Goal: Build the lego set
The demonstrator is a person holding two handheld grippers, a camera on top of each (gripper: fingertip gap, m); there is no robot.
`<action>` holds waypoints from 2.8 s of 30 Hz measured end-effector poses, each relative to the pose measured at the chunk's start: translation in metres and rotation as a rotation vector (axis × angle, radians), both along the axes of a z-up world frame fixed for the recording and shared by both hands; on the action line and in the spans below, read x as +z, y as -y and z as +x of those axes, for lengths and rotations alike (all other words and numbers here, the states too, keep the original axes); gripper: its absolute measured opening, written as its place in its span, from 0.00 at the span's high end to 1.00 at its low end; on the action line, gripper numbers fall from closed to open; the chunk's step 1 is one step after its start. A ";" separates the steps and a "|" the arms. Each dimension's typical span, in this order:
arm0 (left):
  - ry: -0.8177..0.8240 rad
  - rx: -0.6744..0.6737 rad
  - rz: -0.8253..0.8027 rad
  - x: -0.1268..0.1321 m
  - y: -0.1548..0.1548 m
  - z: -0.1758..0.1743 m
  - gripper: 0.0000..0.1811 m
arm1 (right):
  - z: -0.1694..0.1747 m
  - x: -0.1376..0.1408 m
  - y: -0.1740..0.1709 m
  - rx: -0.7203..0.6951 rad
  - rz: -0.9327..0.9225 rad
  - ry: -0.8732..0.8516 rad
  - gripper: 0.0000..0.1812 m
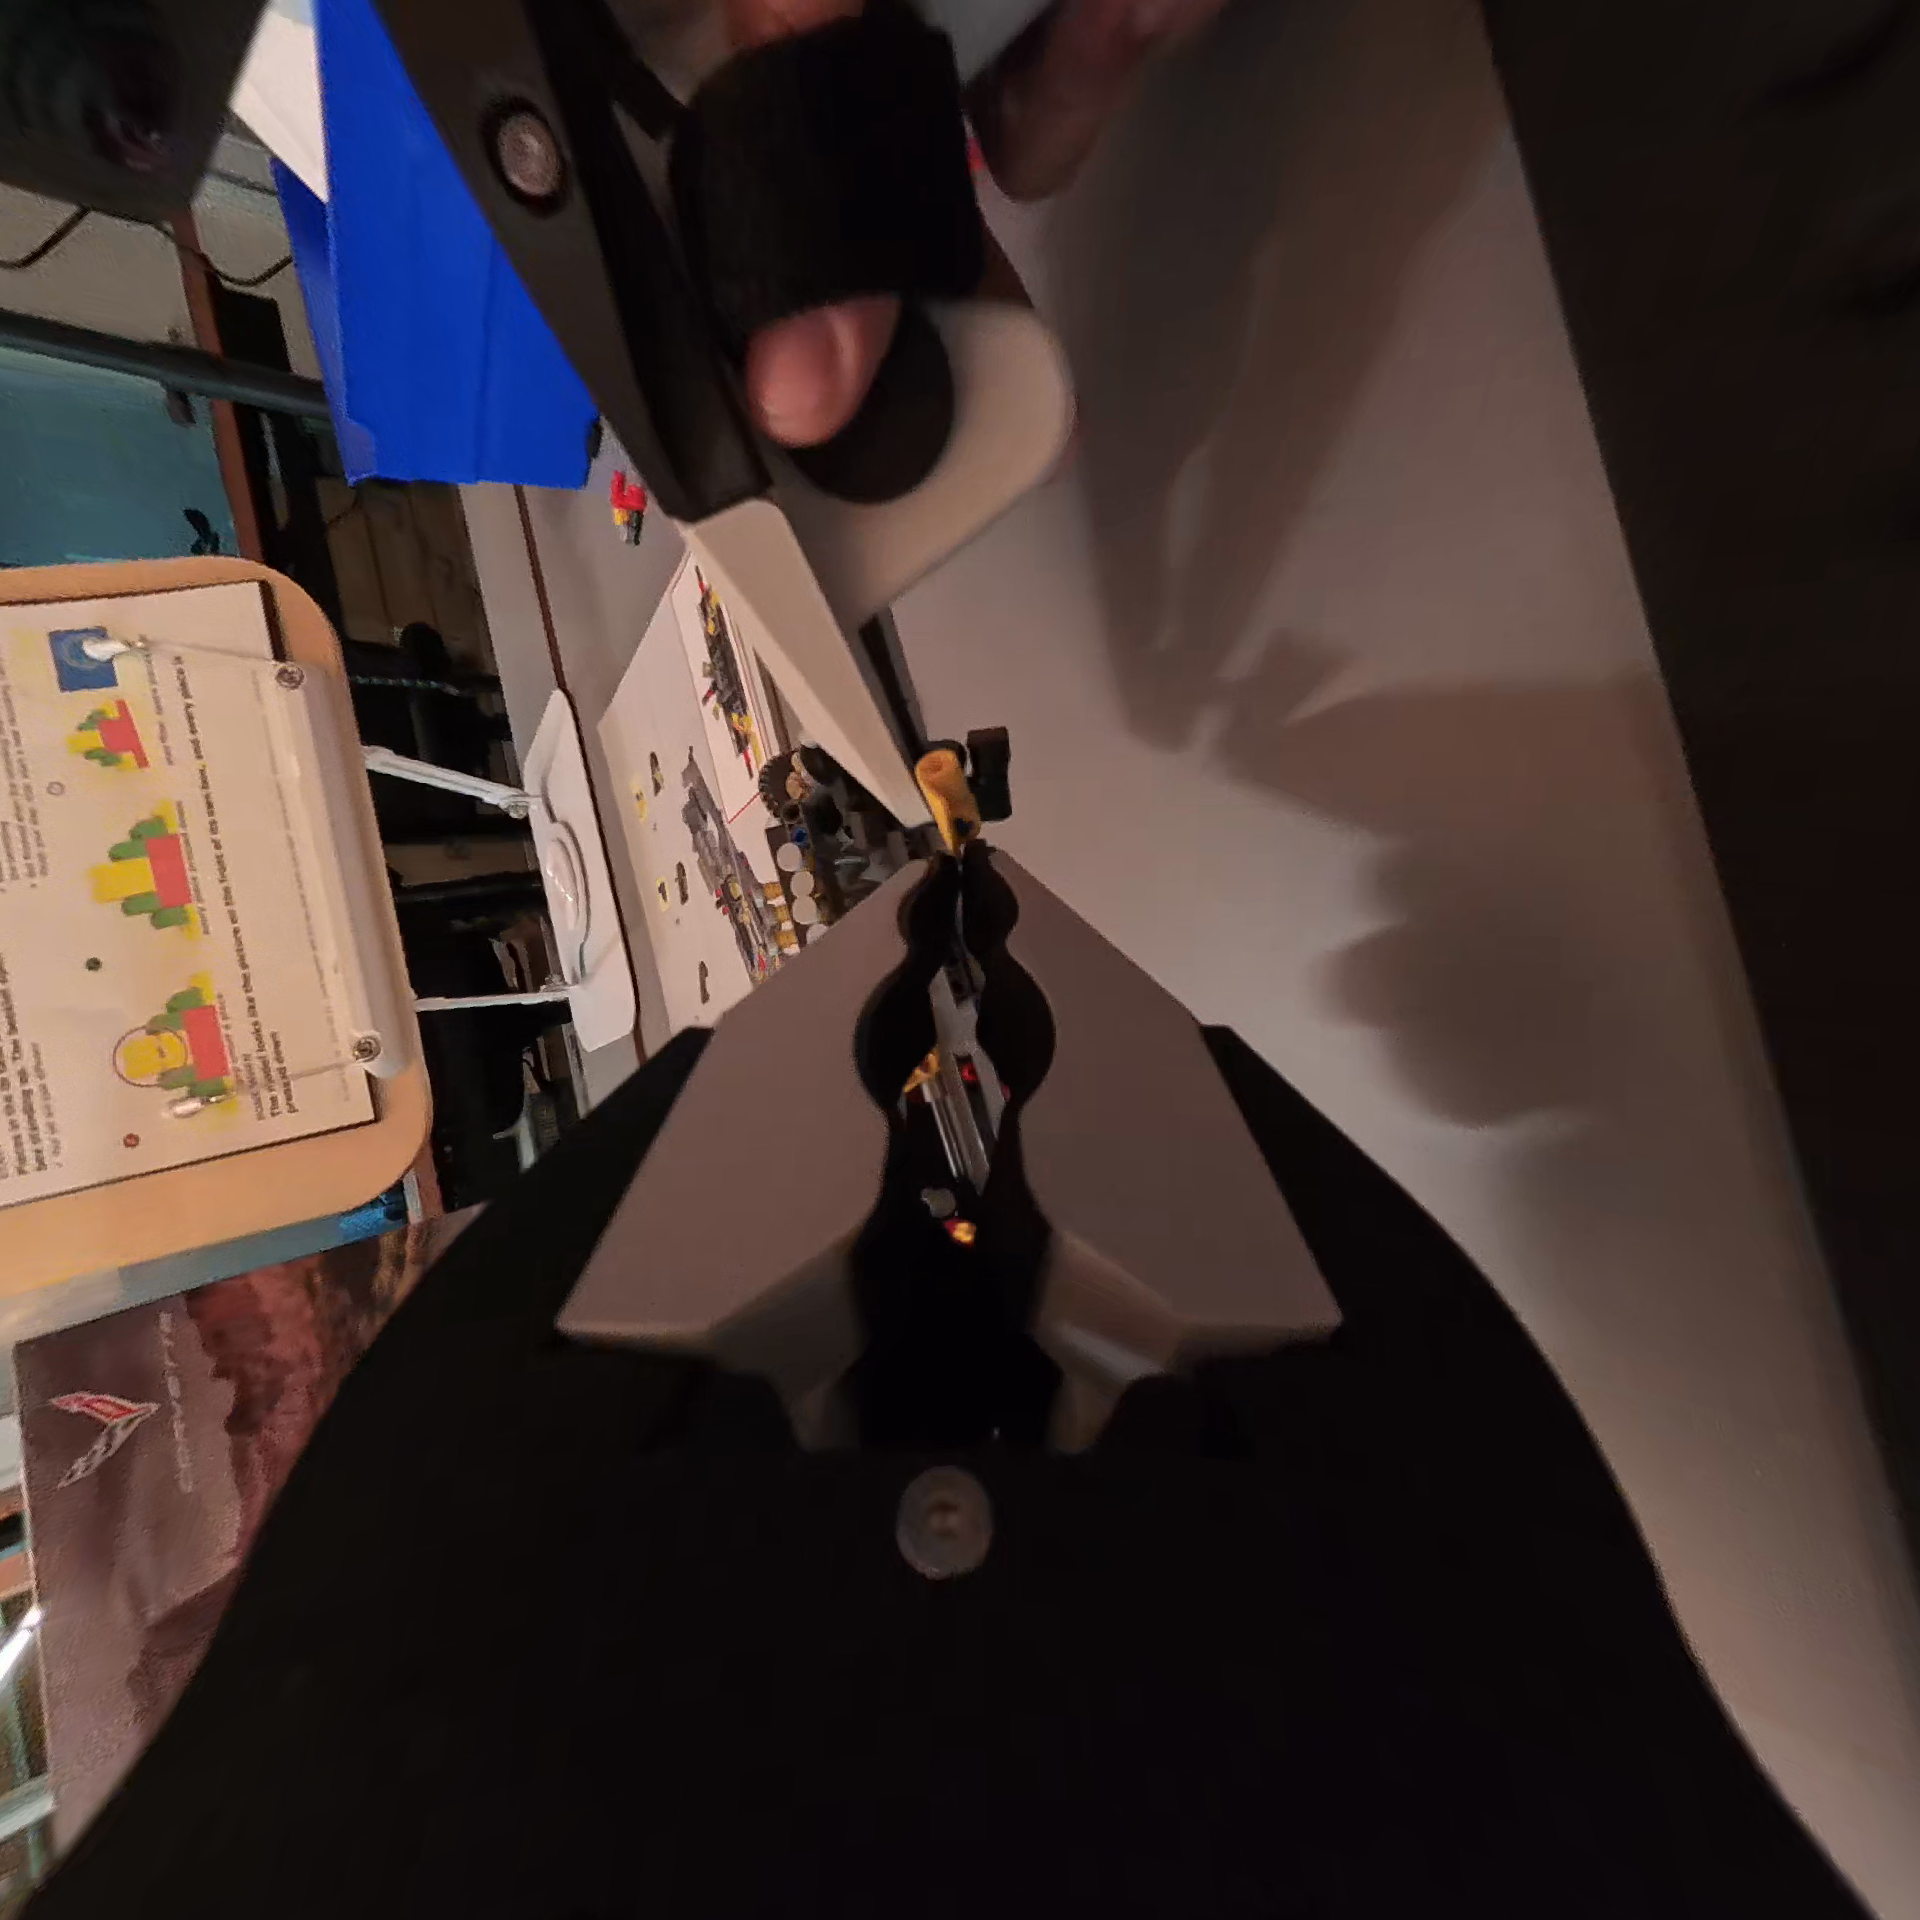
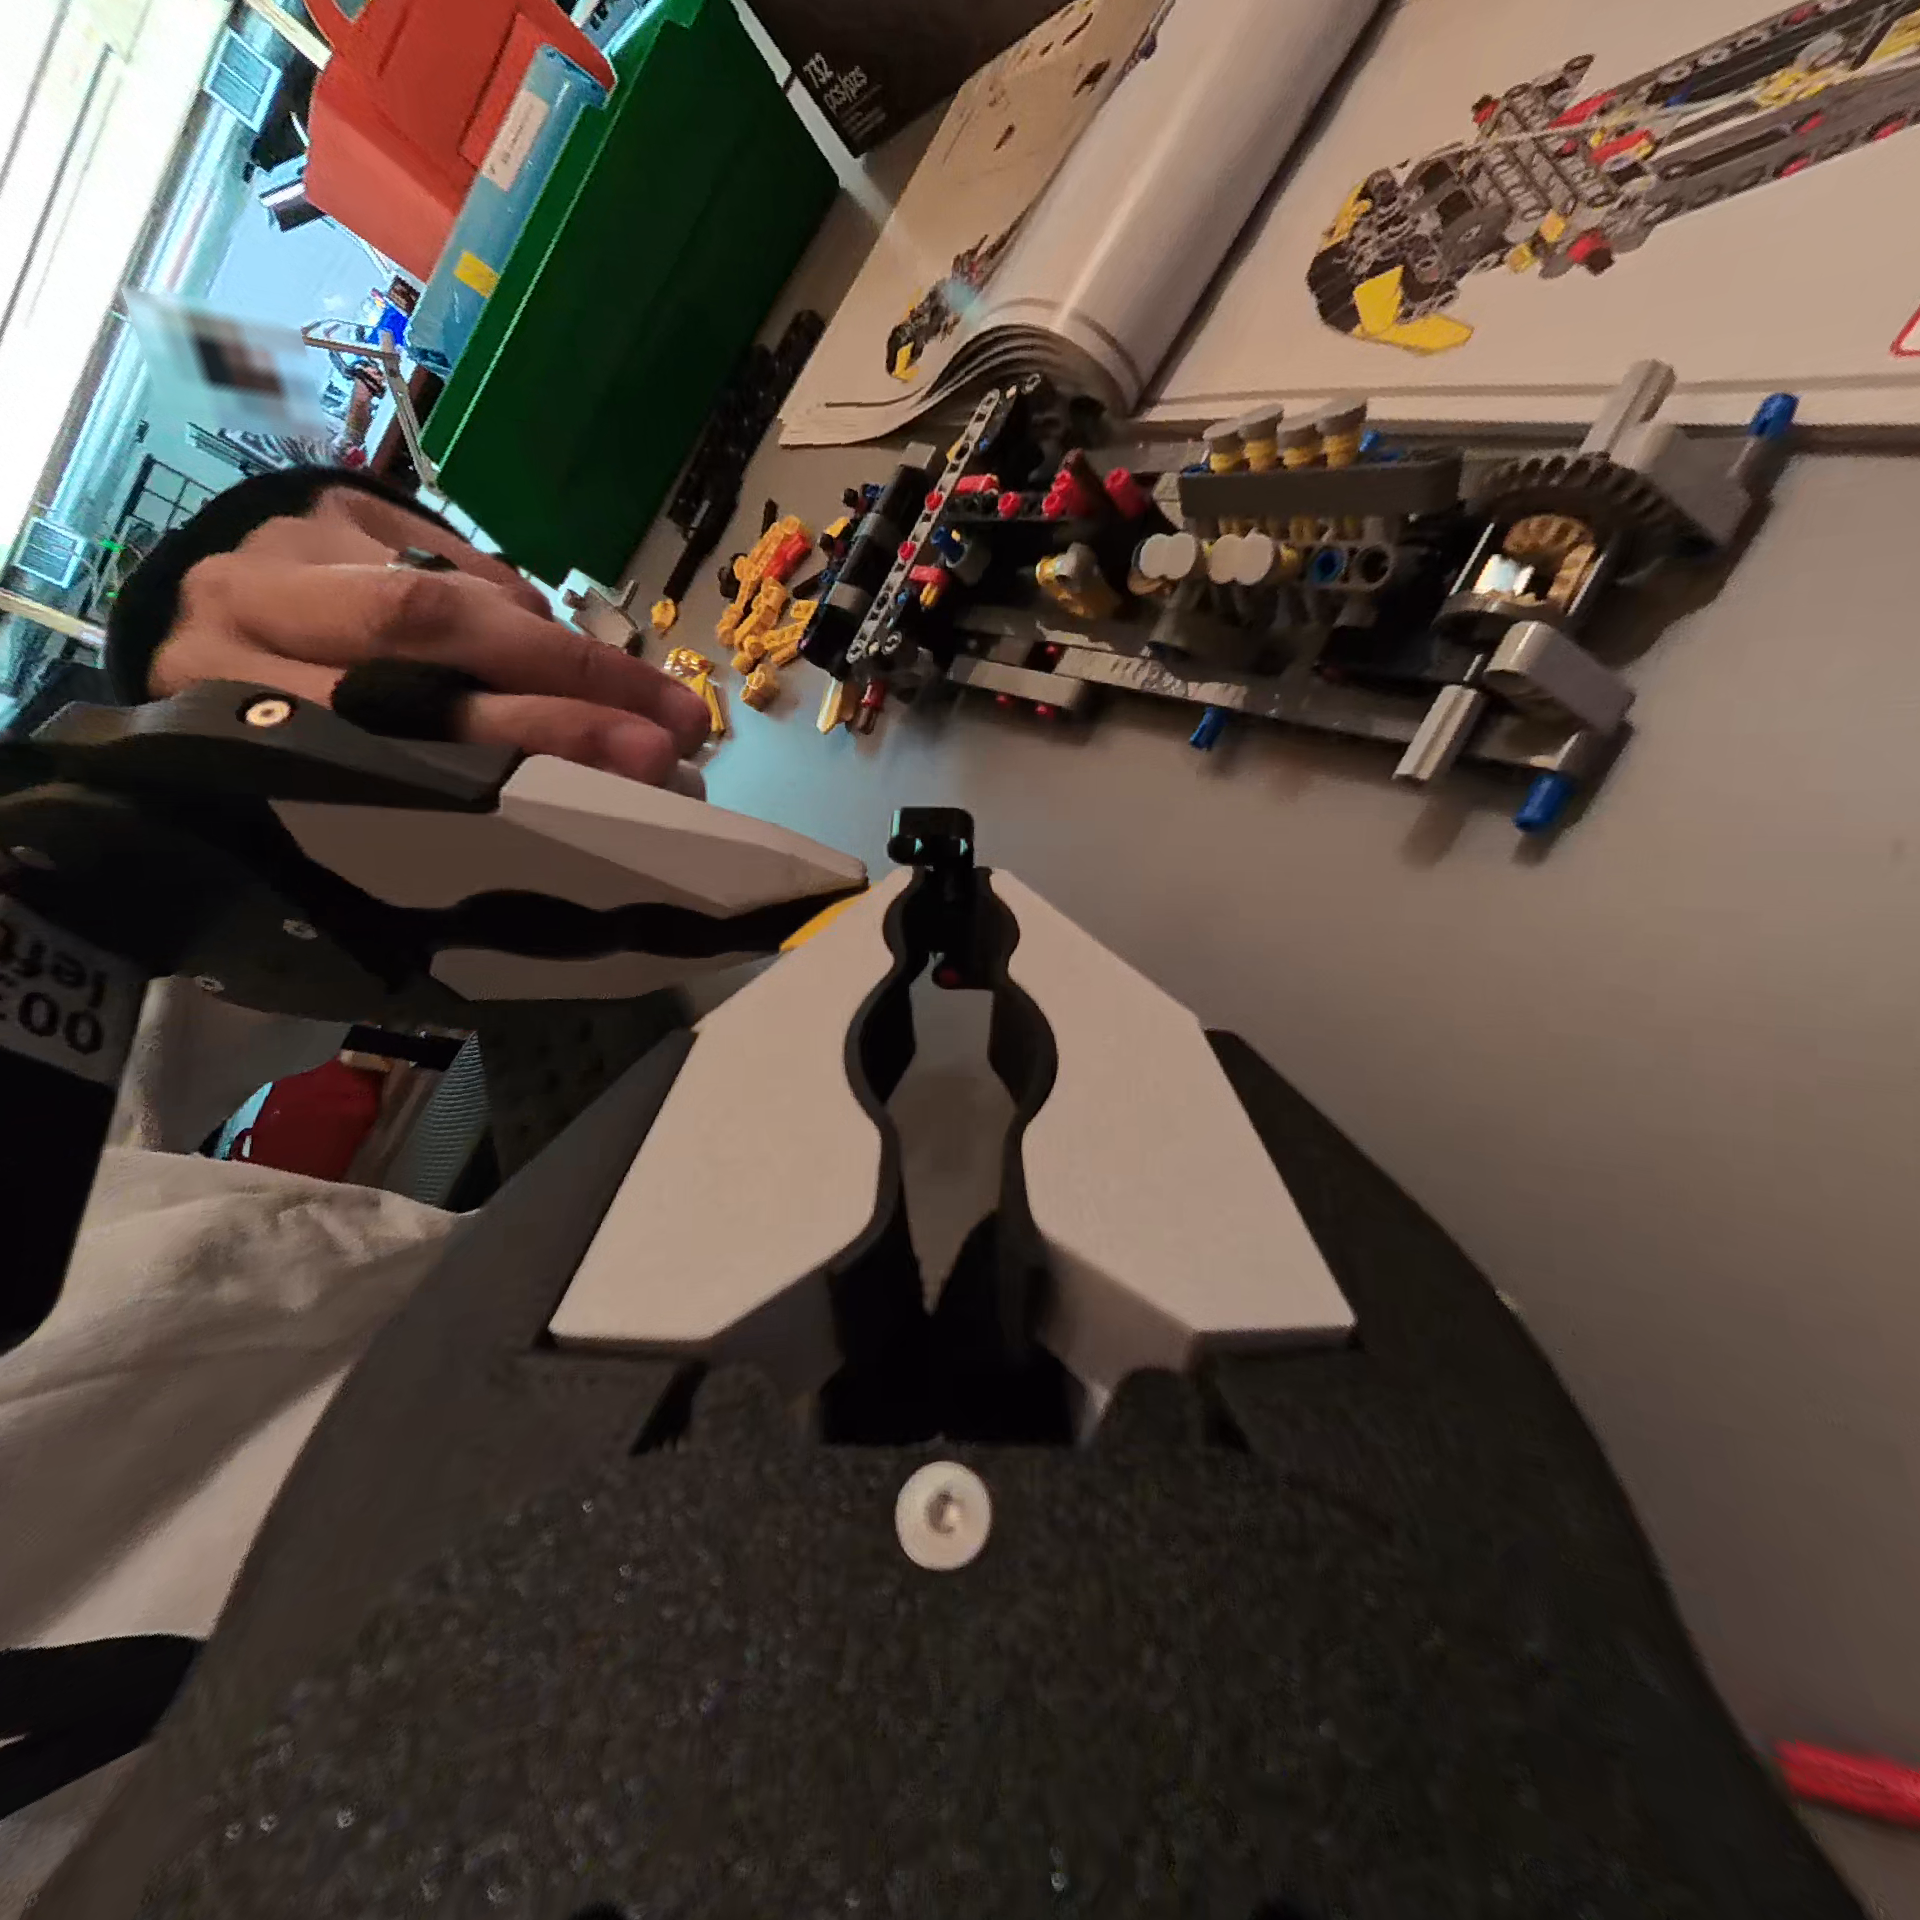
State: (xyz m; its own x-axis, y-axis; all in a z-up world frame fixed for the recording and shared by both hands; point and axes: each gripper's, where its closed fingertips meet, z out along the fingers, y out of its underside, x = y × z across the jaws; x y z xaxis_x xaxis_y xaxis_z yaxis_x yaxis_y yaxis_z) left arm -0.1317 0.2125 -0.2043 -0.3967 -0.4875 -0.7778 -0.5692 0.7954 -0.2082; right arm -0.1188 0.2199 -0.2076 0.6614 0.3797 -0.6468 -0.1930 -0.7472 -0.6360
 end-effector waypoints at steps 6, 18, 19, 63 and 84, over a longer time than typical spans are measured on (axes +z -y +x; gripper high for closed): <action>-0.026 0.078 -0.004 -0.012 0.000 0.000 1.00 | -0.002 -0.008 0.001 -0.001 -0.023 0.026 0.97; 0.007 0.164 0.049 -0.021 -0.007 0.009 0.99 | 0.004 -0.025 -0.001 -0.042 -0.106 0.076 0.97; 0.026 0.171 0.035 -0.021 -0.007 0.010 1.00 | 0.005 -0.025 -0.001 -0.045 -0.112 0.069 0.97; -0.128 0.108 -0.412 -0.031 0.030 -0.019 0.94 | 0.010 -0.023 -0.006 -0.051 -0.100 -0.002 0.97; -0.651 -0.233 -0.413 -0.039 0.030 -0.023 0.90 | 0.010 -0.019 -0.005 -0.045 -0.102 -0.058 0.97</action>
